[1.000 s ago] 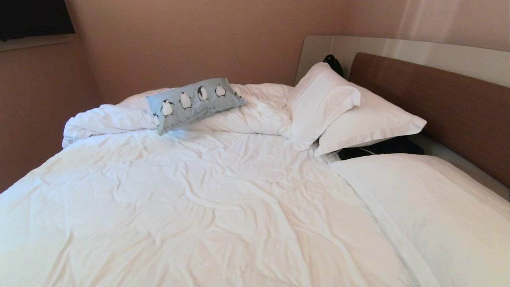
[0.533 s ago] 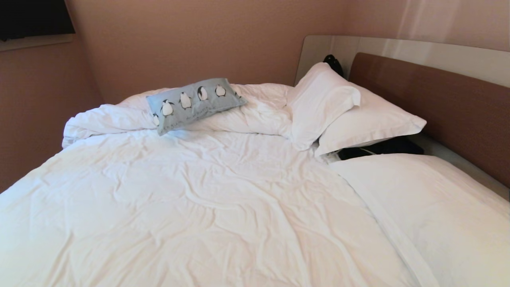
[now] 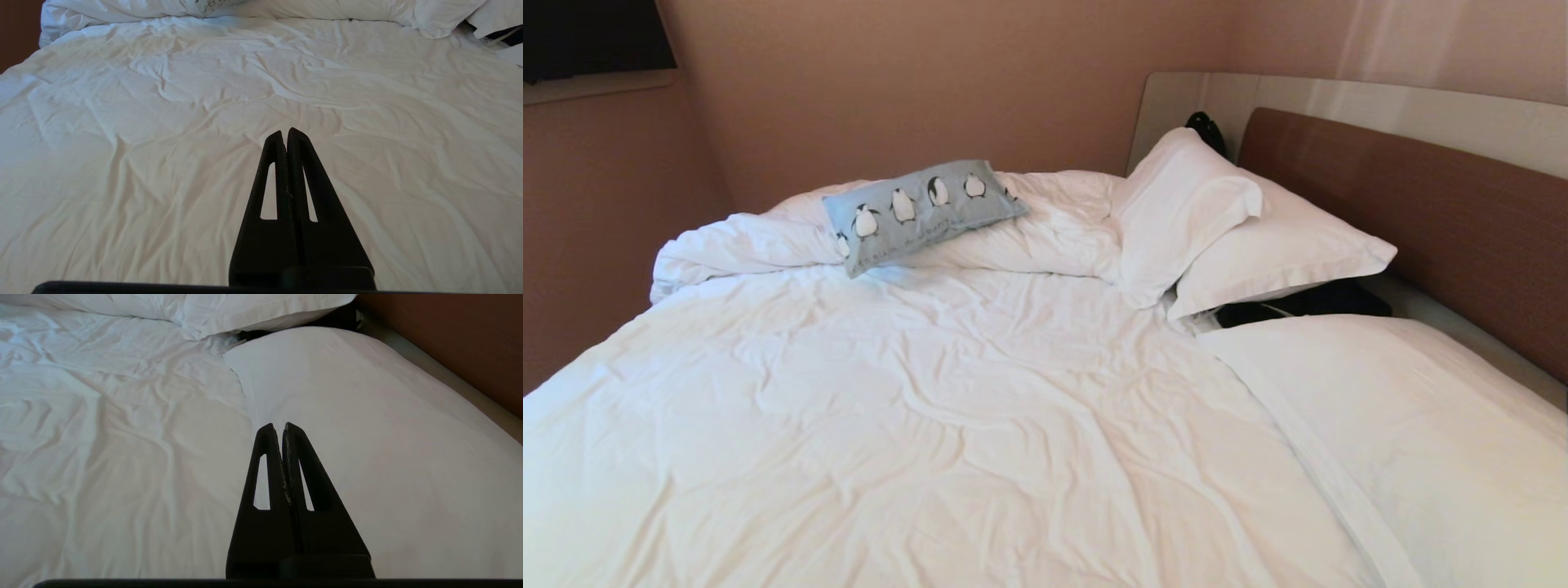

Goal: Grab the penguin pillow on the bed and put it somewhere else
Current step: Pick up the pillow

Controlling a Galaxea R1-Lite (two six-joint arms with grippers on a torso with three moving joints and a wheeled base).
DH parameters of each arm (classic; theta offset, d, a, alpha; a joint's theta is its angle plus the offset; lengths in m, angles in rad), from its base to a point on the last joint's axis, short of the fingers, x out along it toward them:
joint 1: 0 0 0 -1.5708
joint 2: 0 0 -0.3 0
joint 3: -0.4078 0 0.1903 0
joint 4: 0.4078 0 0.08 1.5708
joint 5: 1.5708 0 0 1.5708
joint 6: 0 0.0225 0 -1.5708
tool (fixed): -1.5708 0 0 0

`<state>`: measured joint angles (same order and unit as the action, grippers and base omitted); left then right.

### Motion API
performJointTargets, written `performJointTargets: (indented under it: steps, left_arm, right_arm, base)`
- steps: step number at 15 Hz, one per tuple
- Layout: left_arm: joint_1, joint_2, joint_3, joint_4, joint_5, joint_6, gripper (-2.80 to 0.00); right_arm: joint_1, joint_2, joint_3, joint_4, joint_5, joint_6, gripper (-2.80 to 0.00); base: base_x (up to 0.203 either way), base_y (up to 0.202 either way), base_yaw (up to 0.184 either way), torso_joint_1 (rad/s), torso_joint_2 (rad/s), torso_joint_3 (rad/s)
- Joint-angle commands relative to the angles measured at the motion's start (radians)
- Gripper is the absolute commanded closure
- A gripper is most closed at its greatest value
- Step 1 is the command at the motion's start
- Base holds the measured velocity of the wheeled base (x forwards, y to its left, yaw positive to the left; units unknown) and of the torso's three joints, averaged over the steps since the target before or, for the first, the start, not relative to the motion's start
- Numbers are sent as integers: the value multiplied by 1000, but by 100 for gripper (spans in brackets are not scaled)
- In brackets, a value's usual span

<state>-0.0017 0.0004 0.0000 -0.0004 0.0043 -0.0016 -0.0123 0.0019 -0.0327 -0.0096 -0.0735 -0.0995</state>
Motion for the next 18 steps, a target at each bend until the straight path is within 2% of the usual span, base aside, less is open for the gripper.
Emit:
performJointTargets:
  steps: [1,7,11,18]
  left_arm:
    - [0,1,0,0,0,0,0]
    - [0,0,0,0,0,0,0]
    - [0,0,0,0,0,0,0]
    - [0,0,0,0,0,0,0]
  right_arm:
    - [0,0,26,-92,18,-4,0]
    - [0,-1,29,16,87,-4,0]
    - [0,-2,33,11,80,85,0]
    - [0,-2,33,10,75,96,0]
  base:
    - [0,0,0,0,0,0]
    - [0,0,0,0,0,0]
    - [0,0,0,0,0,0]
    - [0,0,0,0,0,0]
